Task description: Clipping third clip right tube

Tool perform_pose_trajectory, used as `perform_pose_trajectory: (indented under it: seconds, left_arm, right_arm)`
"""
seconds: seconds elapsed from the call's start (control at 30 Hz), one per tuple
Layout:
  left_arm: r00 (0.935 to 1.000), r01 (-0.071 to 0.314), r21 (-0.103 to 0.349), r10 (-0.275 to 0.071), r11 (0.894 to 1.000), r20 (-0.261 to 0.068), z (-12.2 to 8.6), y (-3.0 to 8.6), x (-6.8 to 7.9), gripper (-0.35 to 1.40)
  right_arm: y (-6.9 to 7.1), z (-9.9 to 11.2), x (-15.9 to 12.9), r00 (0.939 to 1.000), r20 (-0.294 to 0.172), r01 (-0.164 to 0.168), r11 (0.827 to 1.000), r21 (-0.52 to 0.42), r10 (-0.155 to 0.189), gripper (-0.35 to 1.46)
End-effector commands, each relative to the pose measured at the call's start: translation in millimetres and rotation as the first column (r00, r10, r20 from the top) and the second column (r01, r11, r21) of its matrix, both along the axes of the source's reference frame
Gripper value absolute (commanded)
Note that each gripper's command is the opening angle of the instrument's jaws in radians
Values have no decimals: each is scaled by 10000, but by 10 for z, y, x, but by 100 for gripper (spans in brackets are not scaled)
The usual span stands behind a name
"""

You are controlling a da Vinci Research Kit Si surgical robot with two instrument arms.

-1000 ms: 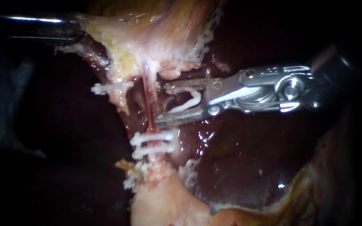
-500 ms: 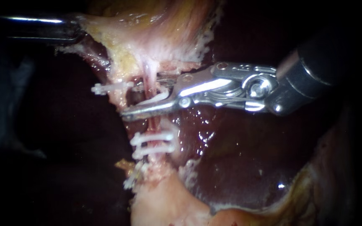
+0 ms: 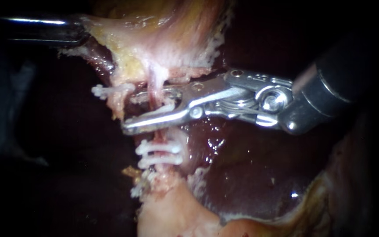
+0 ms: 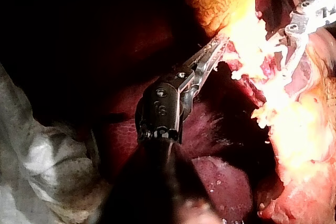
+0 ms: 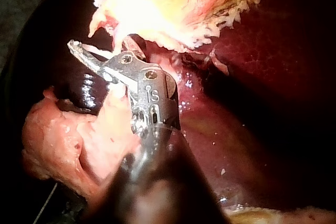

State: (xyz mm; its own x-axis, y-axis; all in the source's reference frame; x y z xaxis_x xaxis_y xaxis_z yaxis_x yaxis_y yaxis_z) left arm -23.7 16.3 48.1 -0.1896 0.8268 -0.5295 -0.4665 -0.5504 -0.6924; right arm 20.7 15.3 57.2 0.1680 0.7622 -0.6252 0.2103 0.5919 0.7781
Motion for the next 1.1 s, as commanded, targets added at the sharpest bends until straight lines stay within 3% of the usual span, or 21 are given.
perform_pose_trajectory:
  seconds: [0.03,0.23,0.53,0.77,0.83,1.0,1.1]
  left_arm:
    - [10000,-3,0,3,10000,3,0,0,0,-35]
    - [10000,-2,-1,2,10000,3,0,0,0,-35]
    - [10000,-5,-2,5,10000,4,1,0,0,-35]
    - [10000,-5,-2,5,10000,4,1,0,0,-35]
    - [10000,-5,-2,5,10000,5,1,0,0,-35]
    - [10000,-5,-2,5,10000,5,1,0,0,-35]
    - [10000,-5,-2,5,10000,5,1,0,0,-35]
  right_arm:
    - [-1,-7,1,9999,-140,45,10000,21,-45,48]
    - [-3,-27,3,9991,-375,194,9998,87,-191,45]
    - [1,-25,2,9994,-286,196,9985,502,-182,32]
    - [2,-22,-1,9998,-157,141,9959,898,-127,5]
    - [4,-20,-3,10000,-29,-16,9950,999,19,-4]
    - [8,-14,-10,9999,116,-69,9885,1510,52,-35]
    - [10,-9,-17,9998,193,-61,9818,1900,24,-35]
